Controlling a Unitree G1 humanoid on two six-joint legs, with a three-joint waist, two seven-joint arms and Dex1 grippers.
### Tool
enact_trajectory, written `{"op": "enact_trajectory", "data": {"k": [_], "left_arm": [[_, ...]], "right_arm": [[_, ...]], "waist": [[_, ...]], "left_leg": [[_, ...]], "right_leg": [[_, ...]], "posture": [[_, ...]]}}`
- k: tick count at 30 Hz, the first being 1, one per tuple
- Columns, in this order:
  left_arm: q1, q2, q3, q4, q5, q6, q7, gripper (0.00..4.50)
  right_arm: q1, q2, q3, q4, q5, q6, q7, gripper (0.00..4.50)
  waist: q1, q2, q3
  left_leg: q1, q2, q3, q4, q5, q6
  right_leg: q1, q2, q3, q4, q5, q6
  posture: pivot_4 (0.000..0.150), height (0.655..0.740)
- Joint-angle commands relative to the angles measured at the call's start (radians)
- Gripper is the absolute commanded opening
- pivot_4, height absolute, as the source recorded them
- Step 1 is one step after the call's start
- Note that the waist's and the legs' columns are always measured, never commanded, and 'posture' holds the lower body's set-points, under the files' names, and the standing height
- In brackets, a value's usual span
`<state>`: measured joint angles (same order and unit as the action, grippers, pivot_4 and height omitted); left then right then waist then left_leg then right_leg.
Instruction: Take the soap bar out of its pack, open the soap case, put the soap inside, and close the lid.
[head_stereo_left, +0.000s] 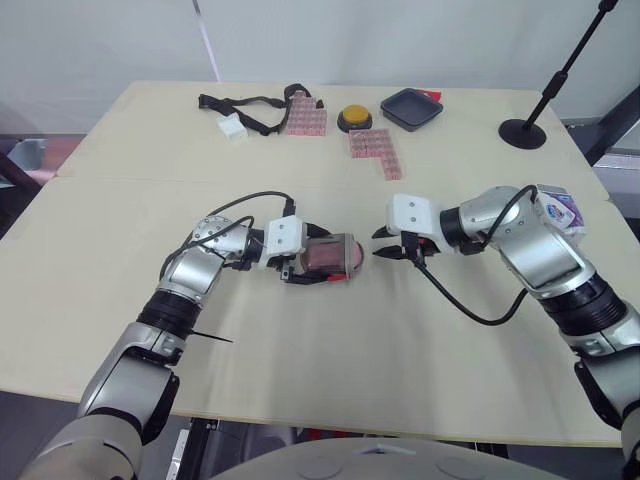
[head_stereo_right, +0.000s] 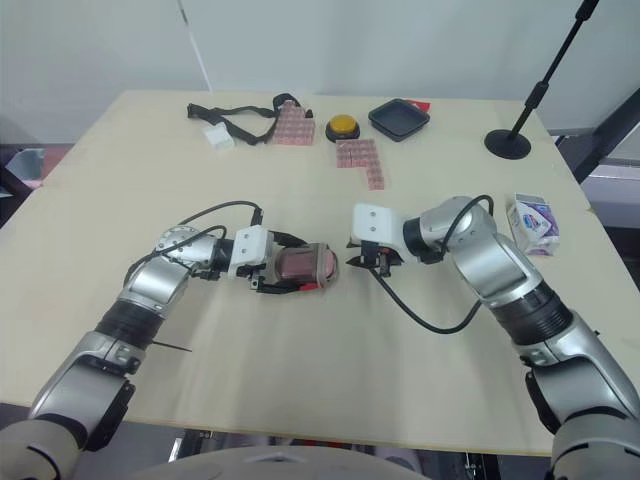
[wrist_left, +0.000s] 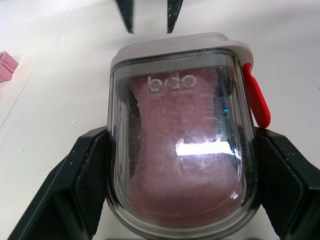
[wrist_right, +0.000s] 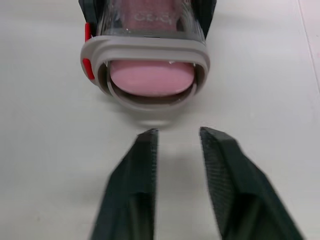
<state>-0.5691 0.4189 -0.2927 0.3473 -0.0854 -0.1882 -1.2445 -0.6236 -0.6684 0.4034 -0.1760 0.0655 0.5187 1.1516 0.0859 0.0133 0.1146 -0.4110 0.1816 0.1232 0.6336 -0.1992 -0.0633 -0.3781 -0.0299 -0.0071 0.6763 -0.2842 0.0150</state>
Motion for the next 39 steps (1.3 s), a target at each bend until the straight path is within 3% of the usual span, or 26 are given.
{"op": "enact_trajectory", "data": {"k": [1, 23, 33, 36, 39], "left_arm": [[-0.018, 0.006, 0.014, -0.025, -0.013, -0.017, 0.001, 3.49], [-0.005, 0.008, 0.013, -0.041, -0.016, -0.005, 0.015, 3.49], [-0.011, 0.008, 0.025, -0.039, -0.022, -0.012, 0.020, 3.49], [-0.001, -0.001, 0.021, -0.051, -0.020, -0.035, 0.027, 3.49], [0.006, -0.012, 0.016, -0.072, -0.025, -0.037, 0.033, 3.49]], "right_arm": [[0.011, 0.000, -0.011, -0.040, 0.012, -0.006, 0.000, 0.03], [-0.025, 0.049, 0.047, -0.018, -0.045, -0.040, 0.002, 0.03], [0.081, -0.081, -0.118, 0.004, 0.066, 0.005, 0.048, 0.03], [0.131, -0.061, -0.260, -0.015, 0.242, 0.271, 0.027, 0.78], [0.138, -0.052, -0.363, -0.059, 0.431, 0.666, 0.010, 1.80]], "waist": [[-0.001, 0.000, 0.000], [-0.005, 0.000, 0.000], [-0.001, 0.000, 0.000], [-0.001, 0.000, 0.000], [-0.001, 0.000, 0.000]], "left_leg": [[0.000, 0.000, 0.000, 0.000, 0.000, 0.000], [0.000, 0.000, 0.000, 0.000, 0.000, 0.000], [0.000, 0.000, 0.000, 0.000, 0.000, 0.000], [0.000, 0.000, 0.000, 0.000, 0.000, 0.000], [0.000, 0.000, 0.000, 0.000, 0.000, 0.000]], "right_leg": [[0.000, 0.000, 0.000, 0.000, 0.000, 0.000], [0.000, 0.000, 0.000, 0.000, 0.000, 0.000], [0.000, 0.000, 0.000, -0.001, 0.000, 0.000], [0.001, 0.001, 0.000, -0.002, 0.000, 0.000], [0.001, 0.001, 0.000, -0.002, 0.000, 0.000]], "posture": [[0.150, 0.7400], [0.150, 0.7400], [0.150, 0.7400], [0.150, 0.7400], [0.150, 0.7400]]}}
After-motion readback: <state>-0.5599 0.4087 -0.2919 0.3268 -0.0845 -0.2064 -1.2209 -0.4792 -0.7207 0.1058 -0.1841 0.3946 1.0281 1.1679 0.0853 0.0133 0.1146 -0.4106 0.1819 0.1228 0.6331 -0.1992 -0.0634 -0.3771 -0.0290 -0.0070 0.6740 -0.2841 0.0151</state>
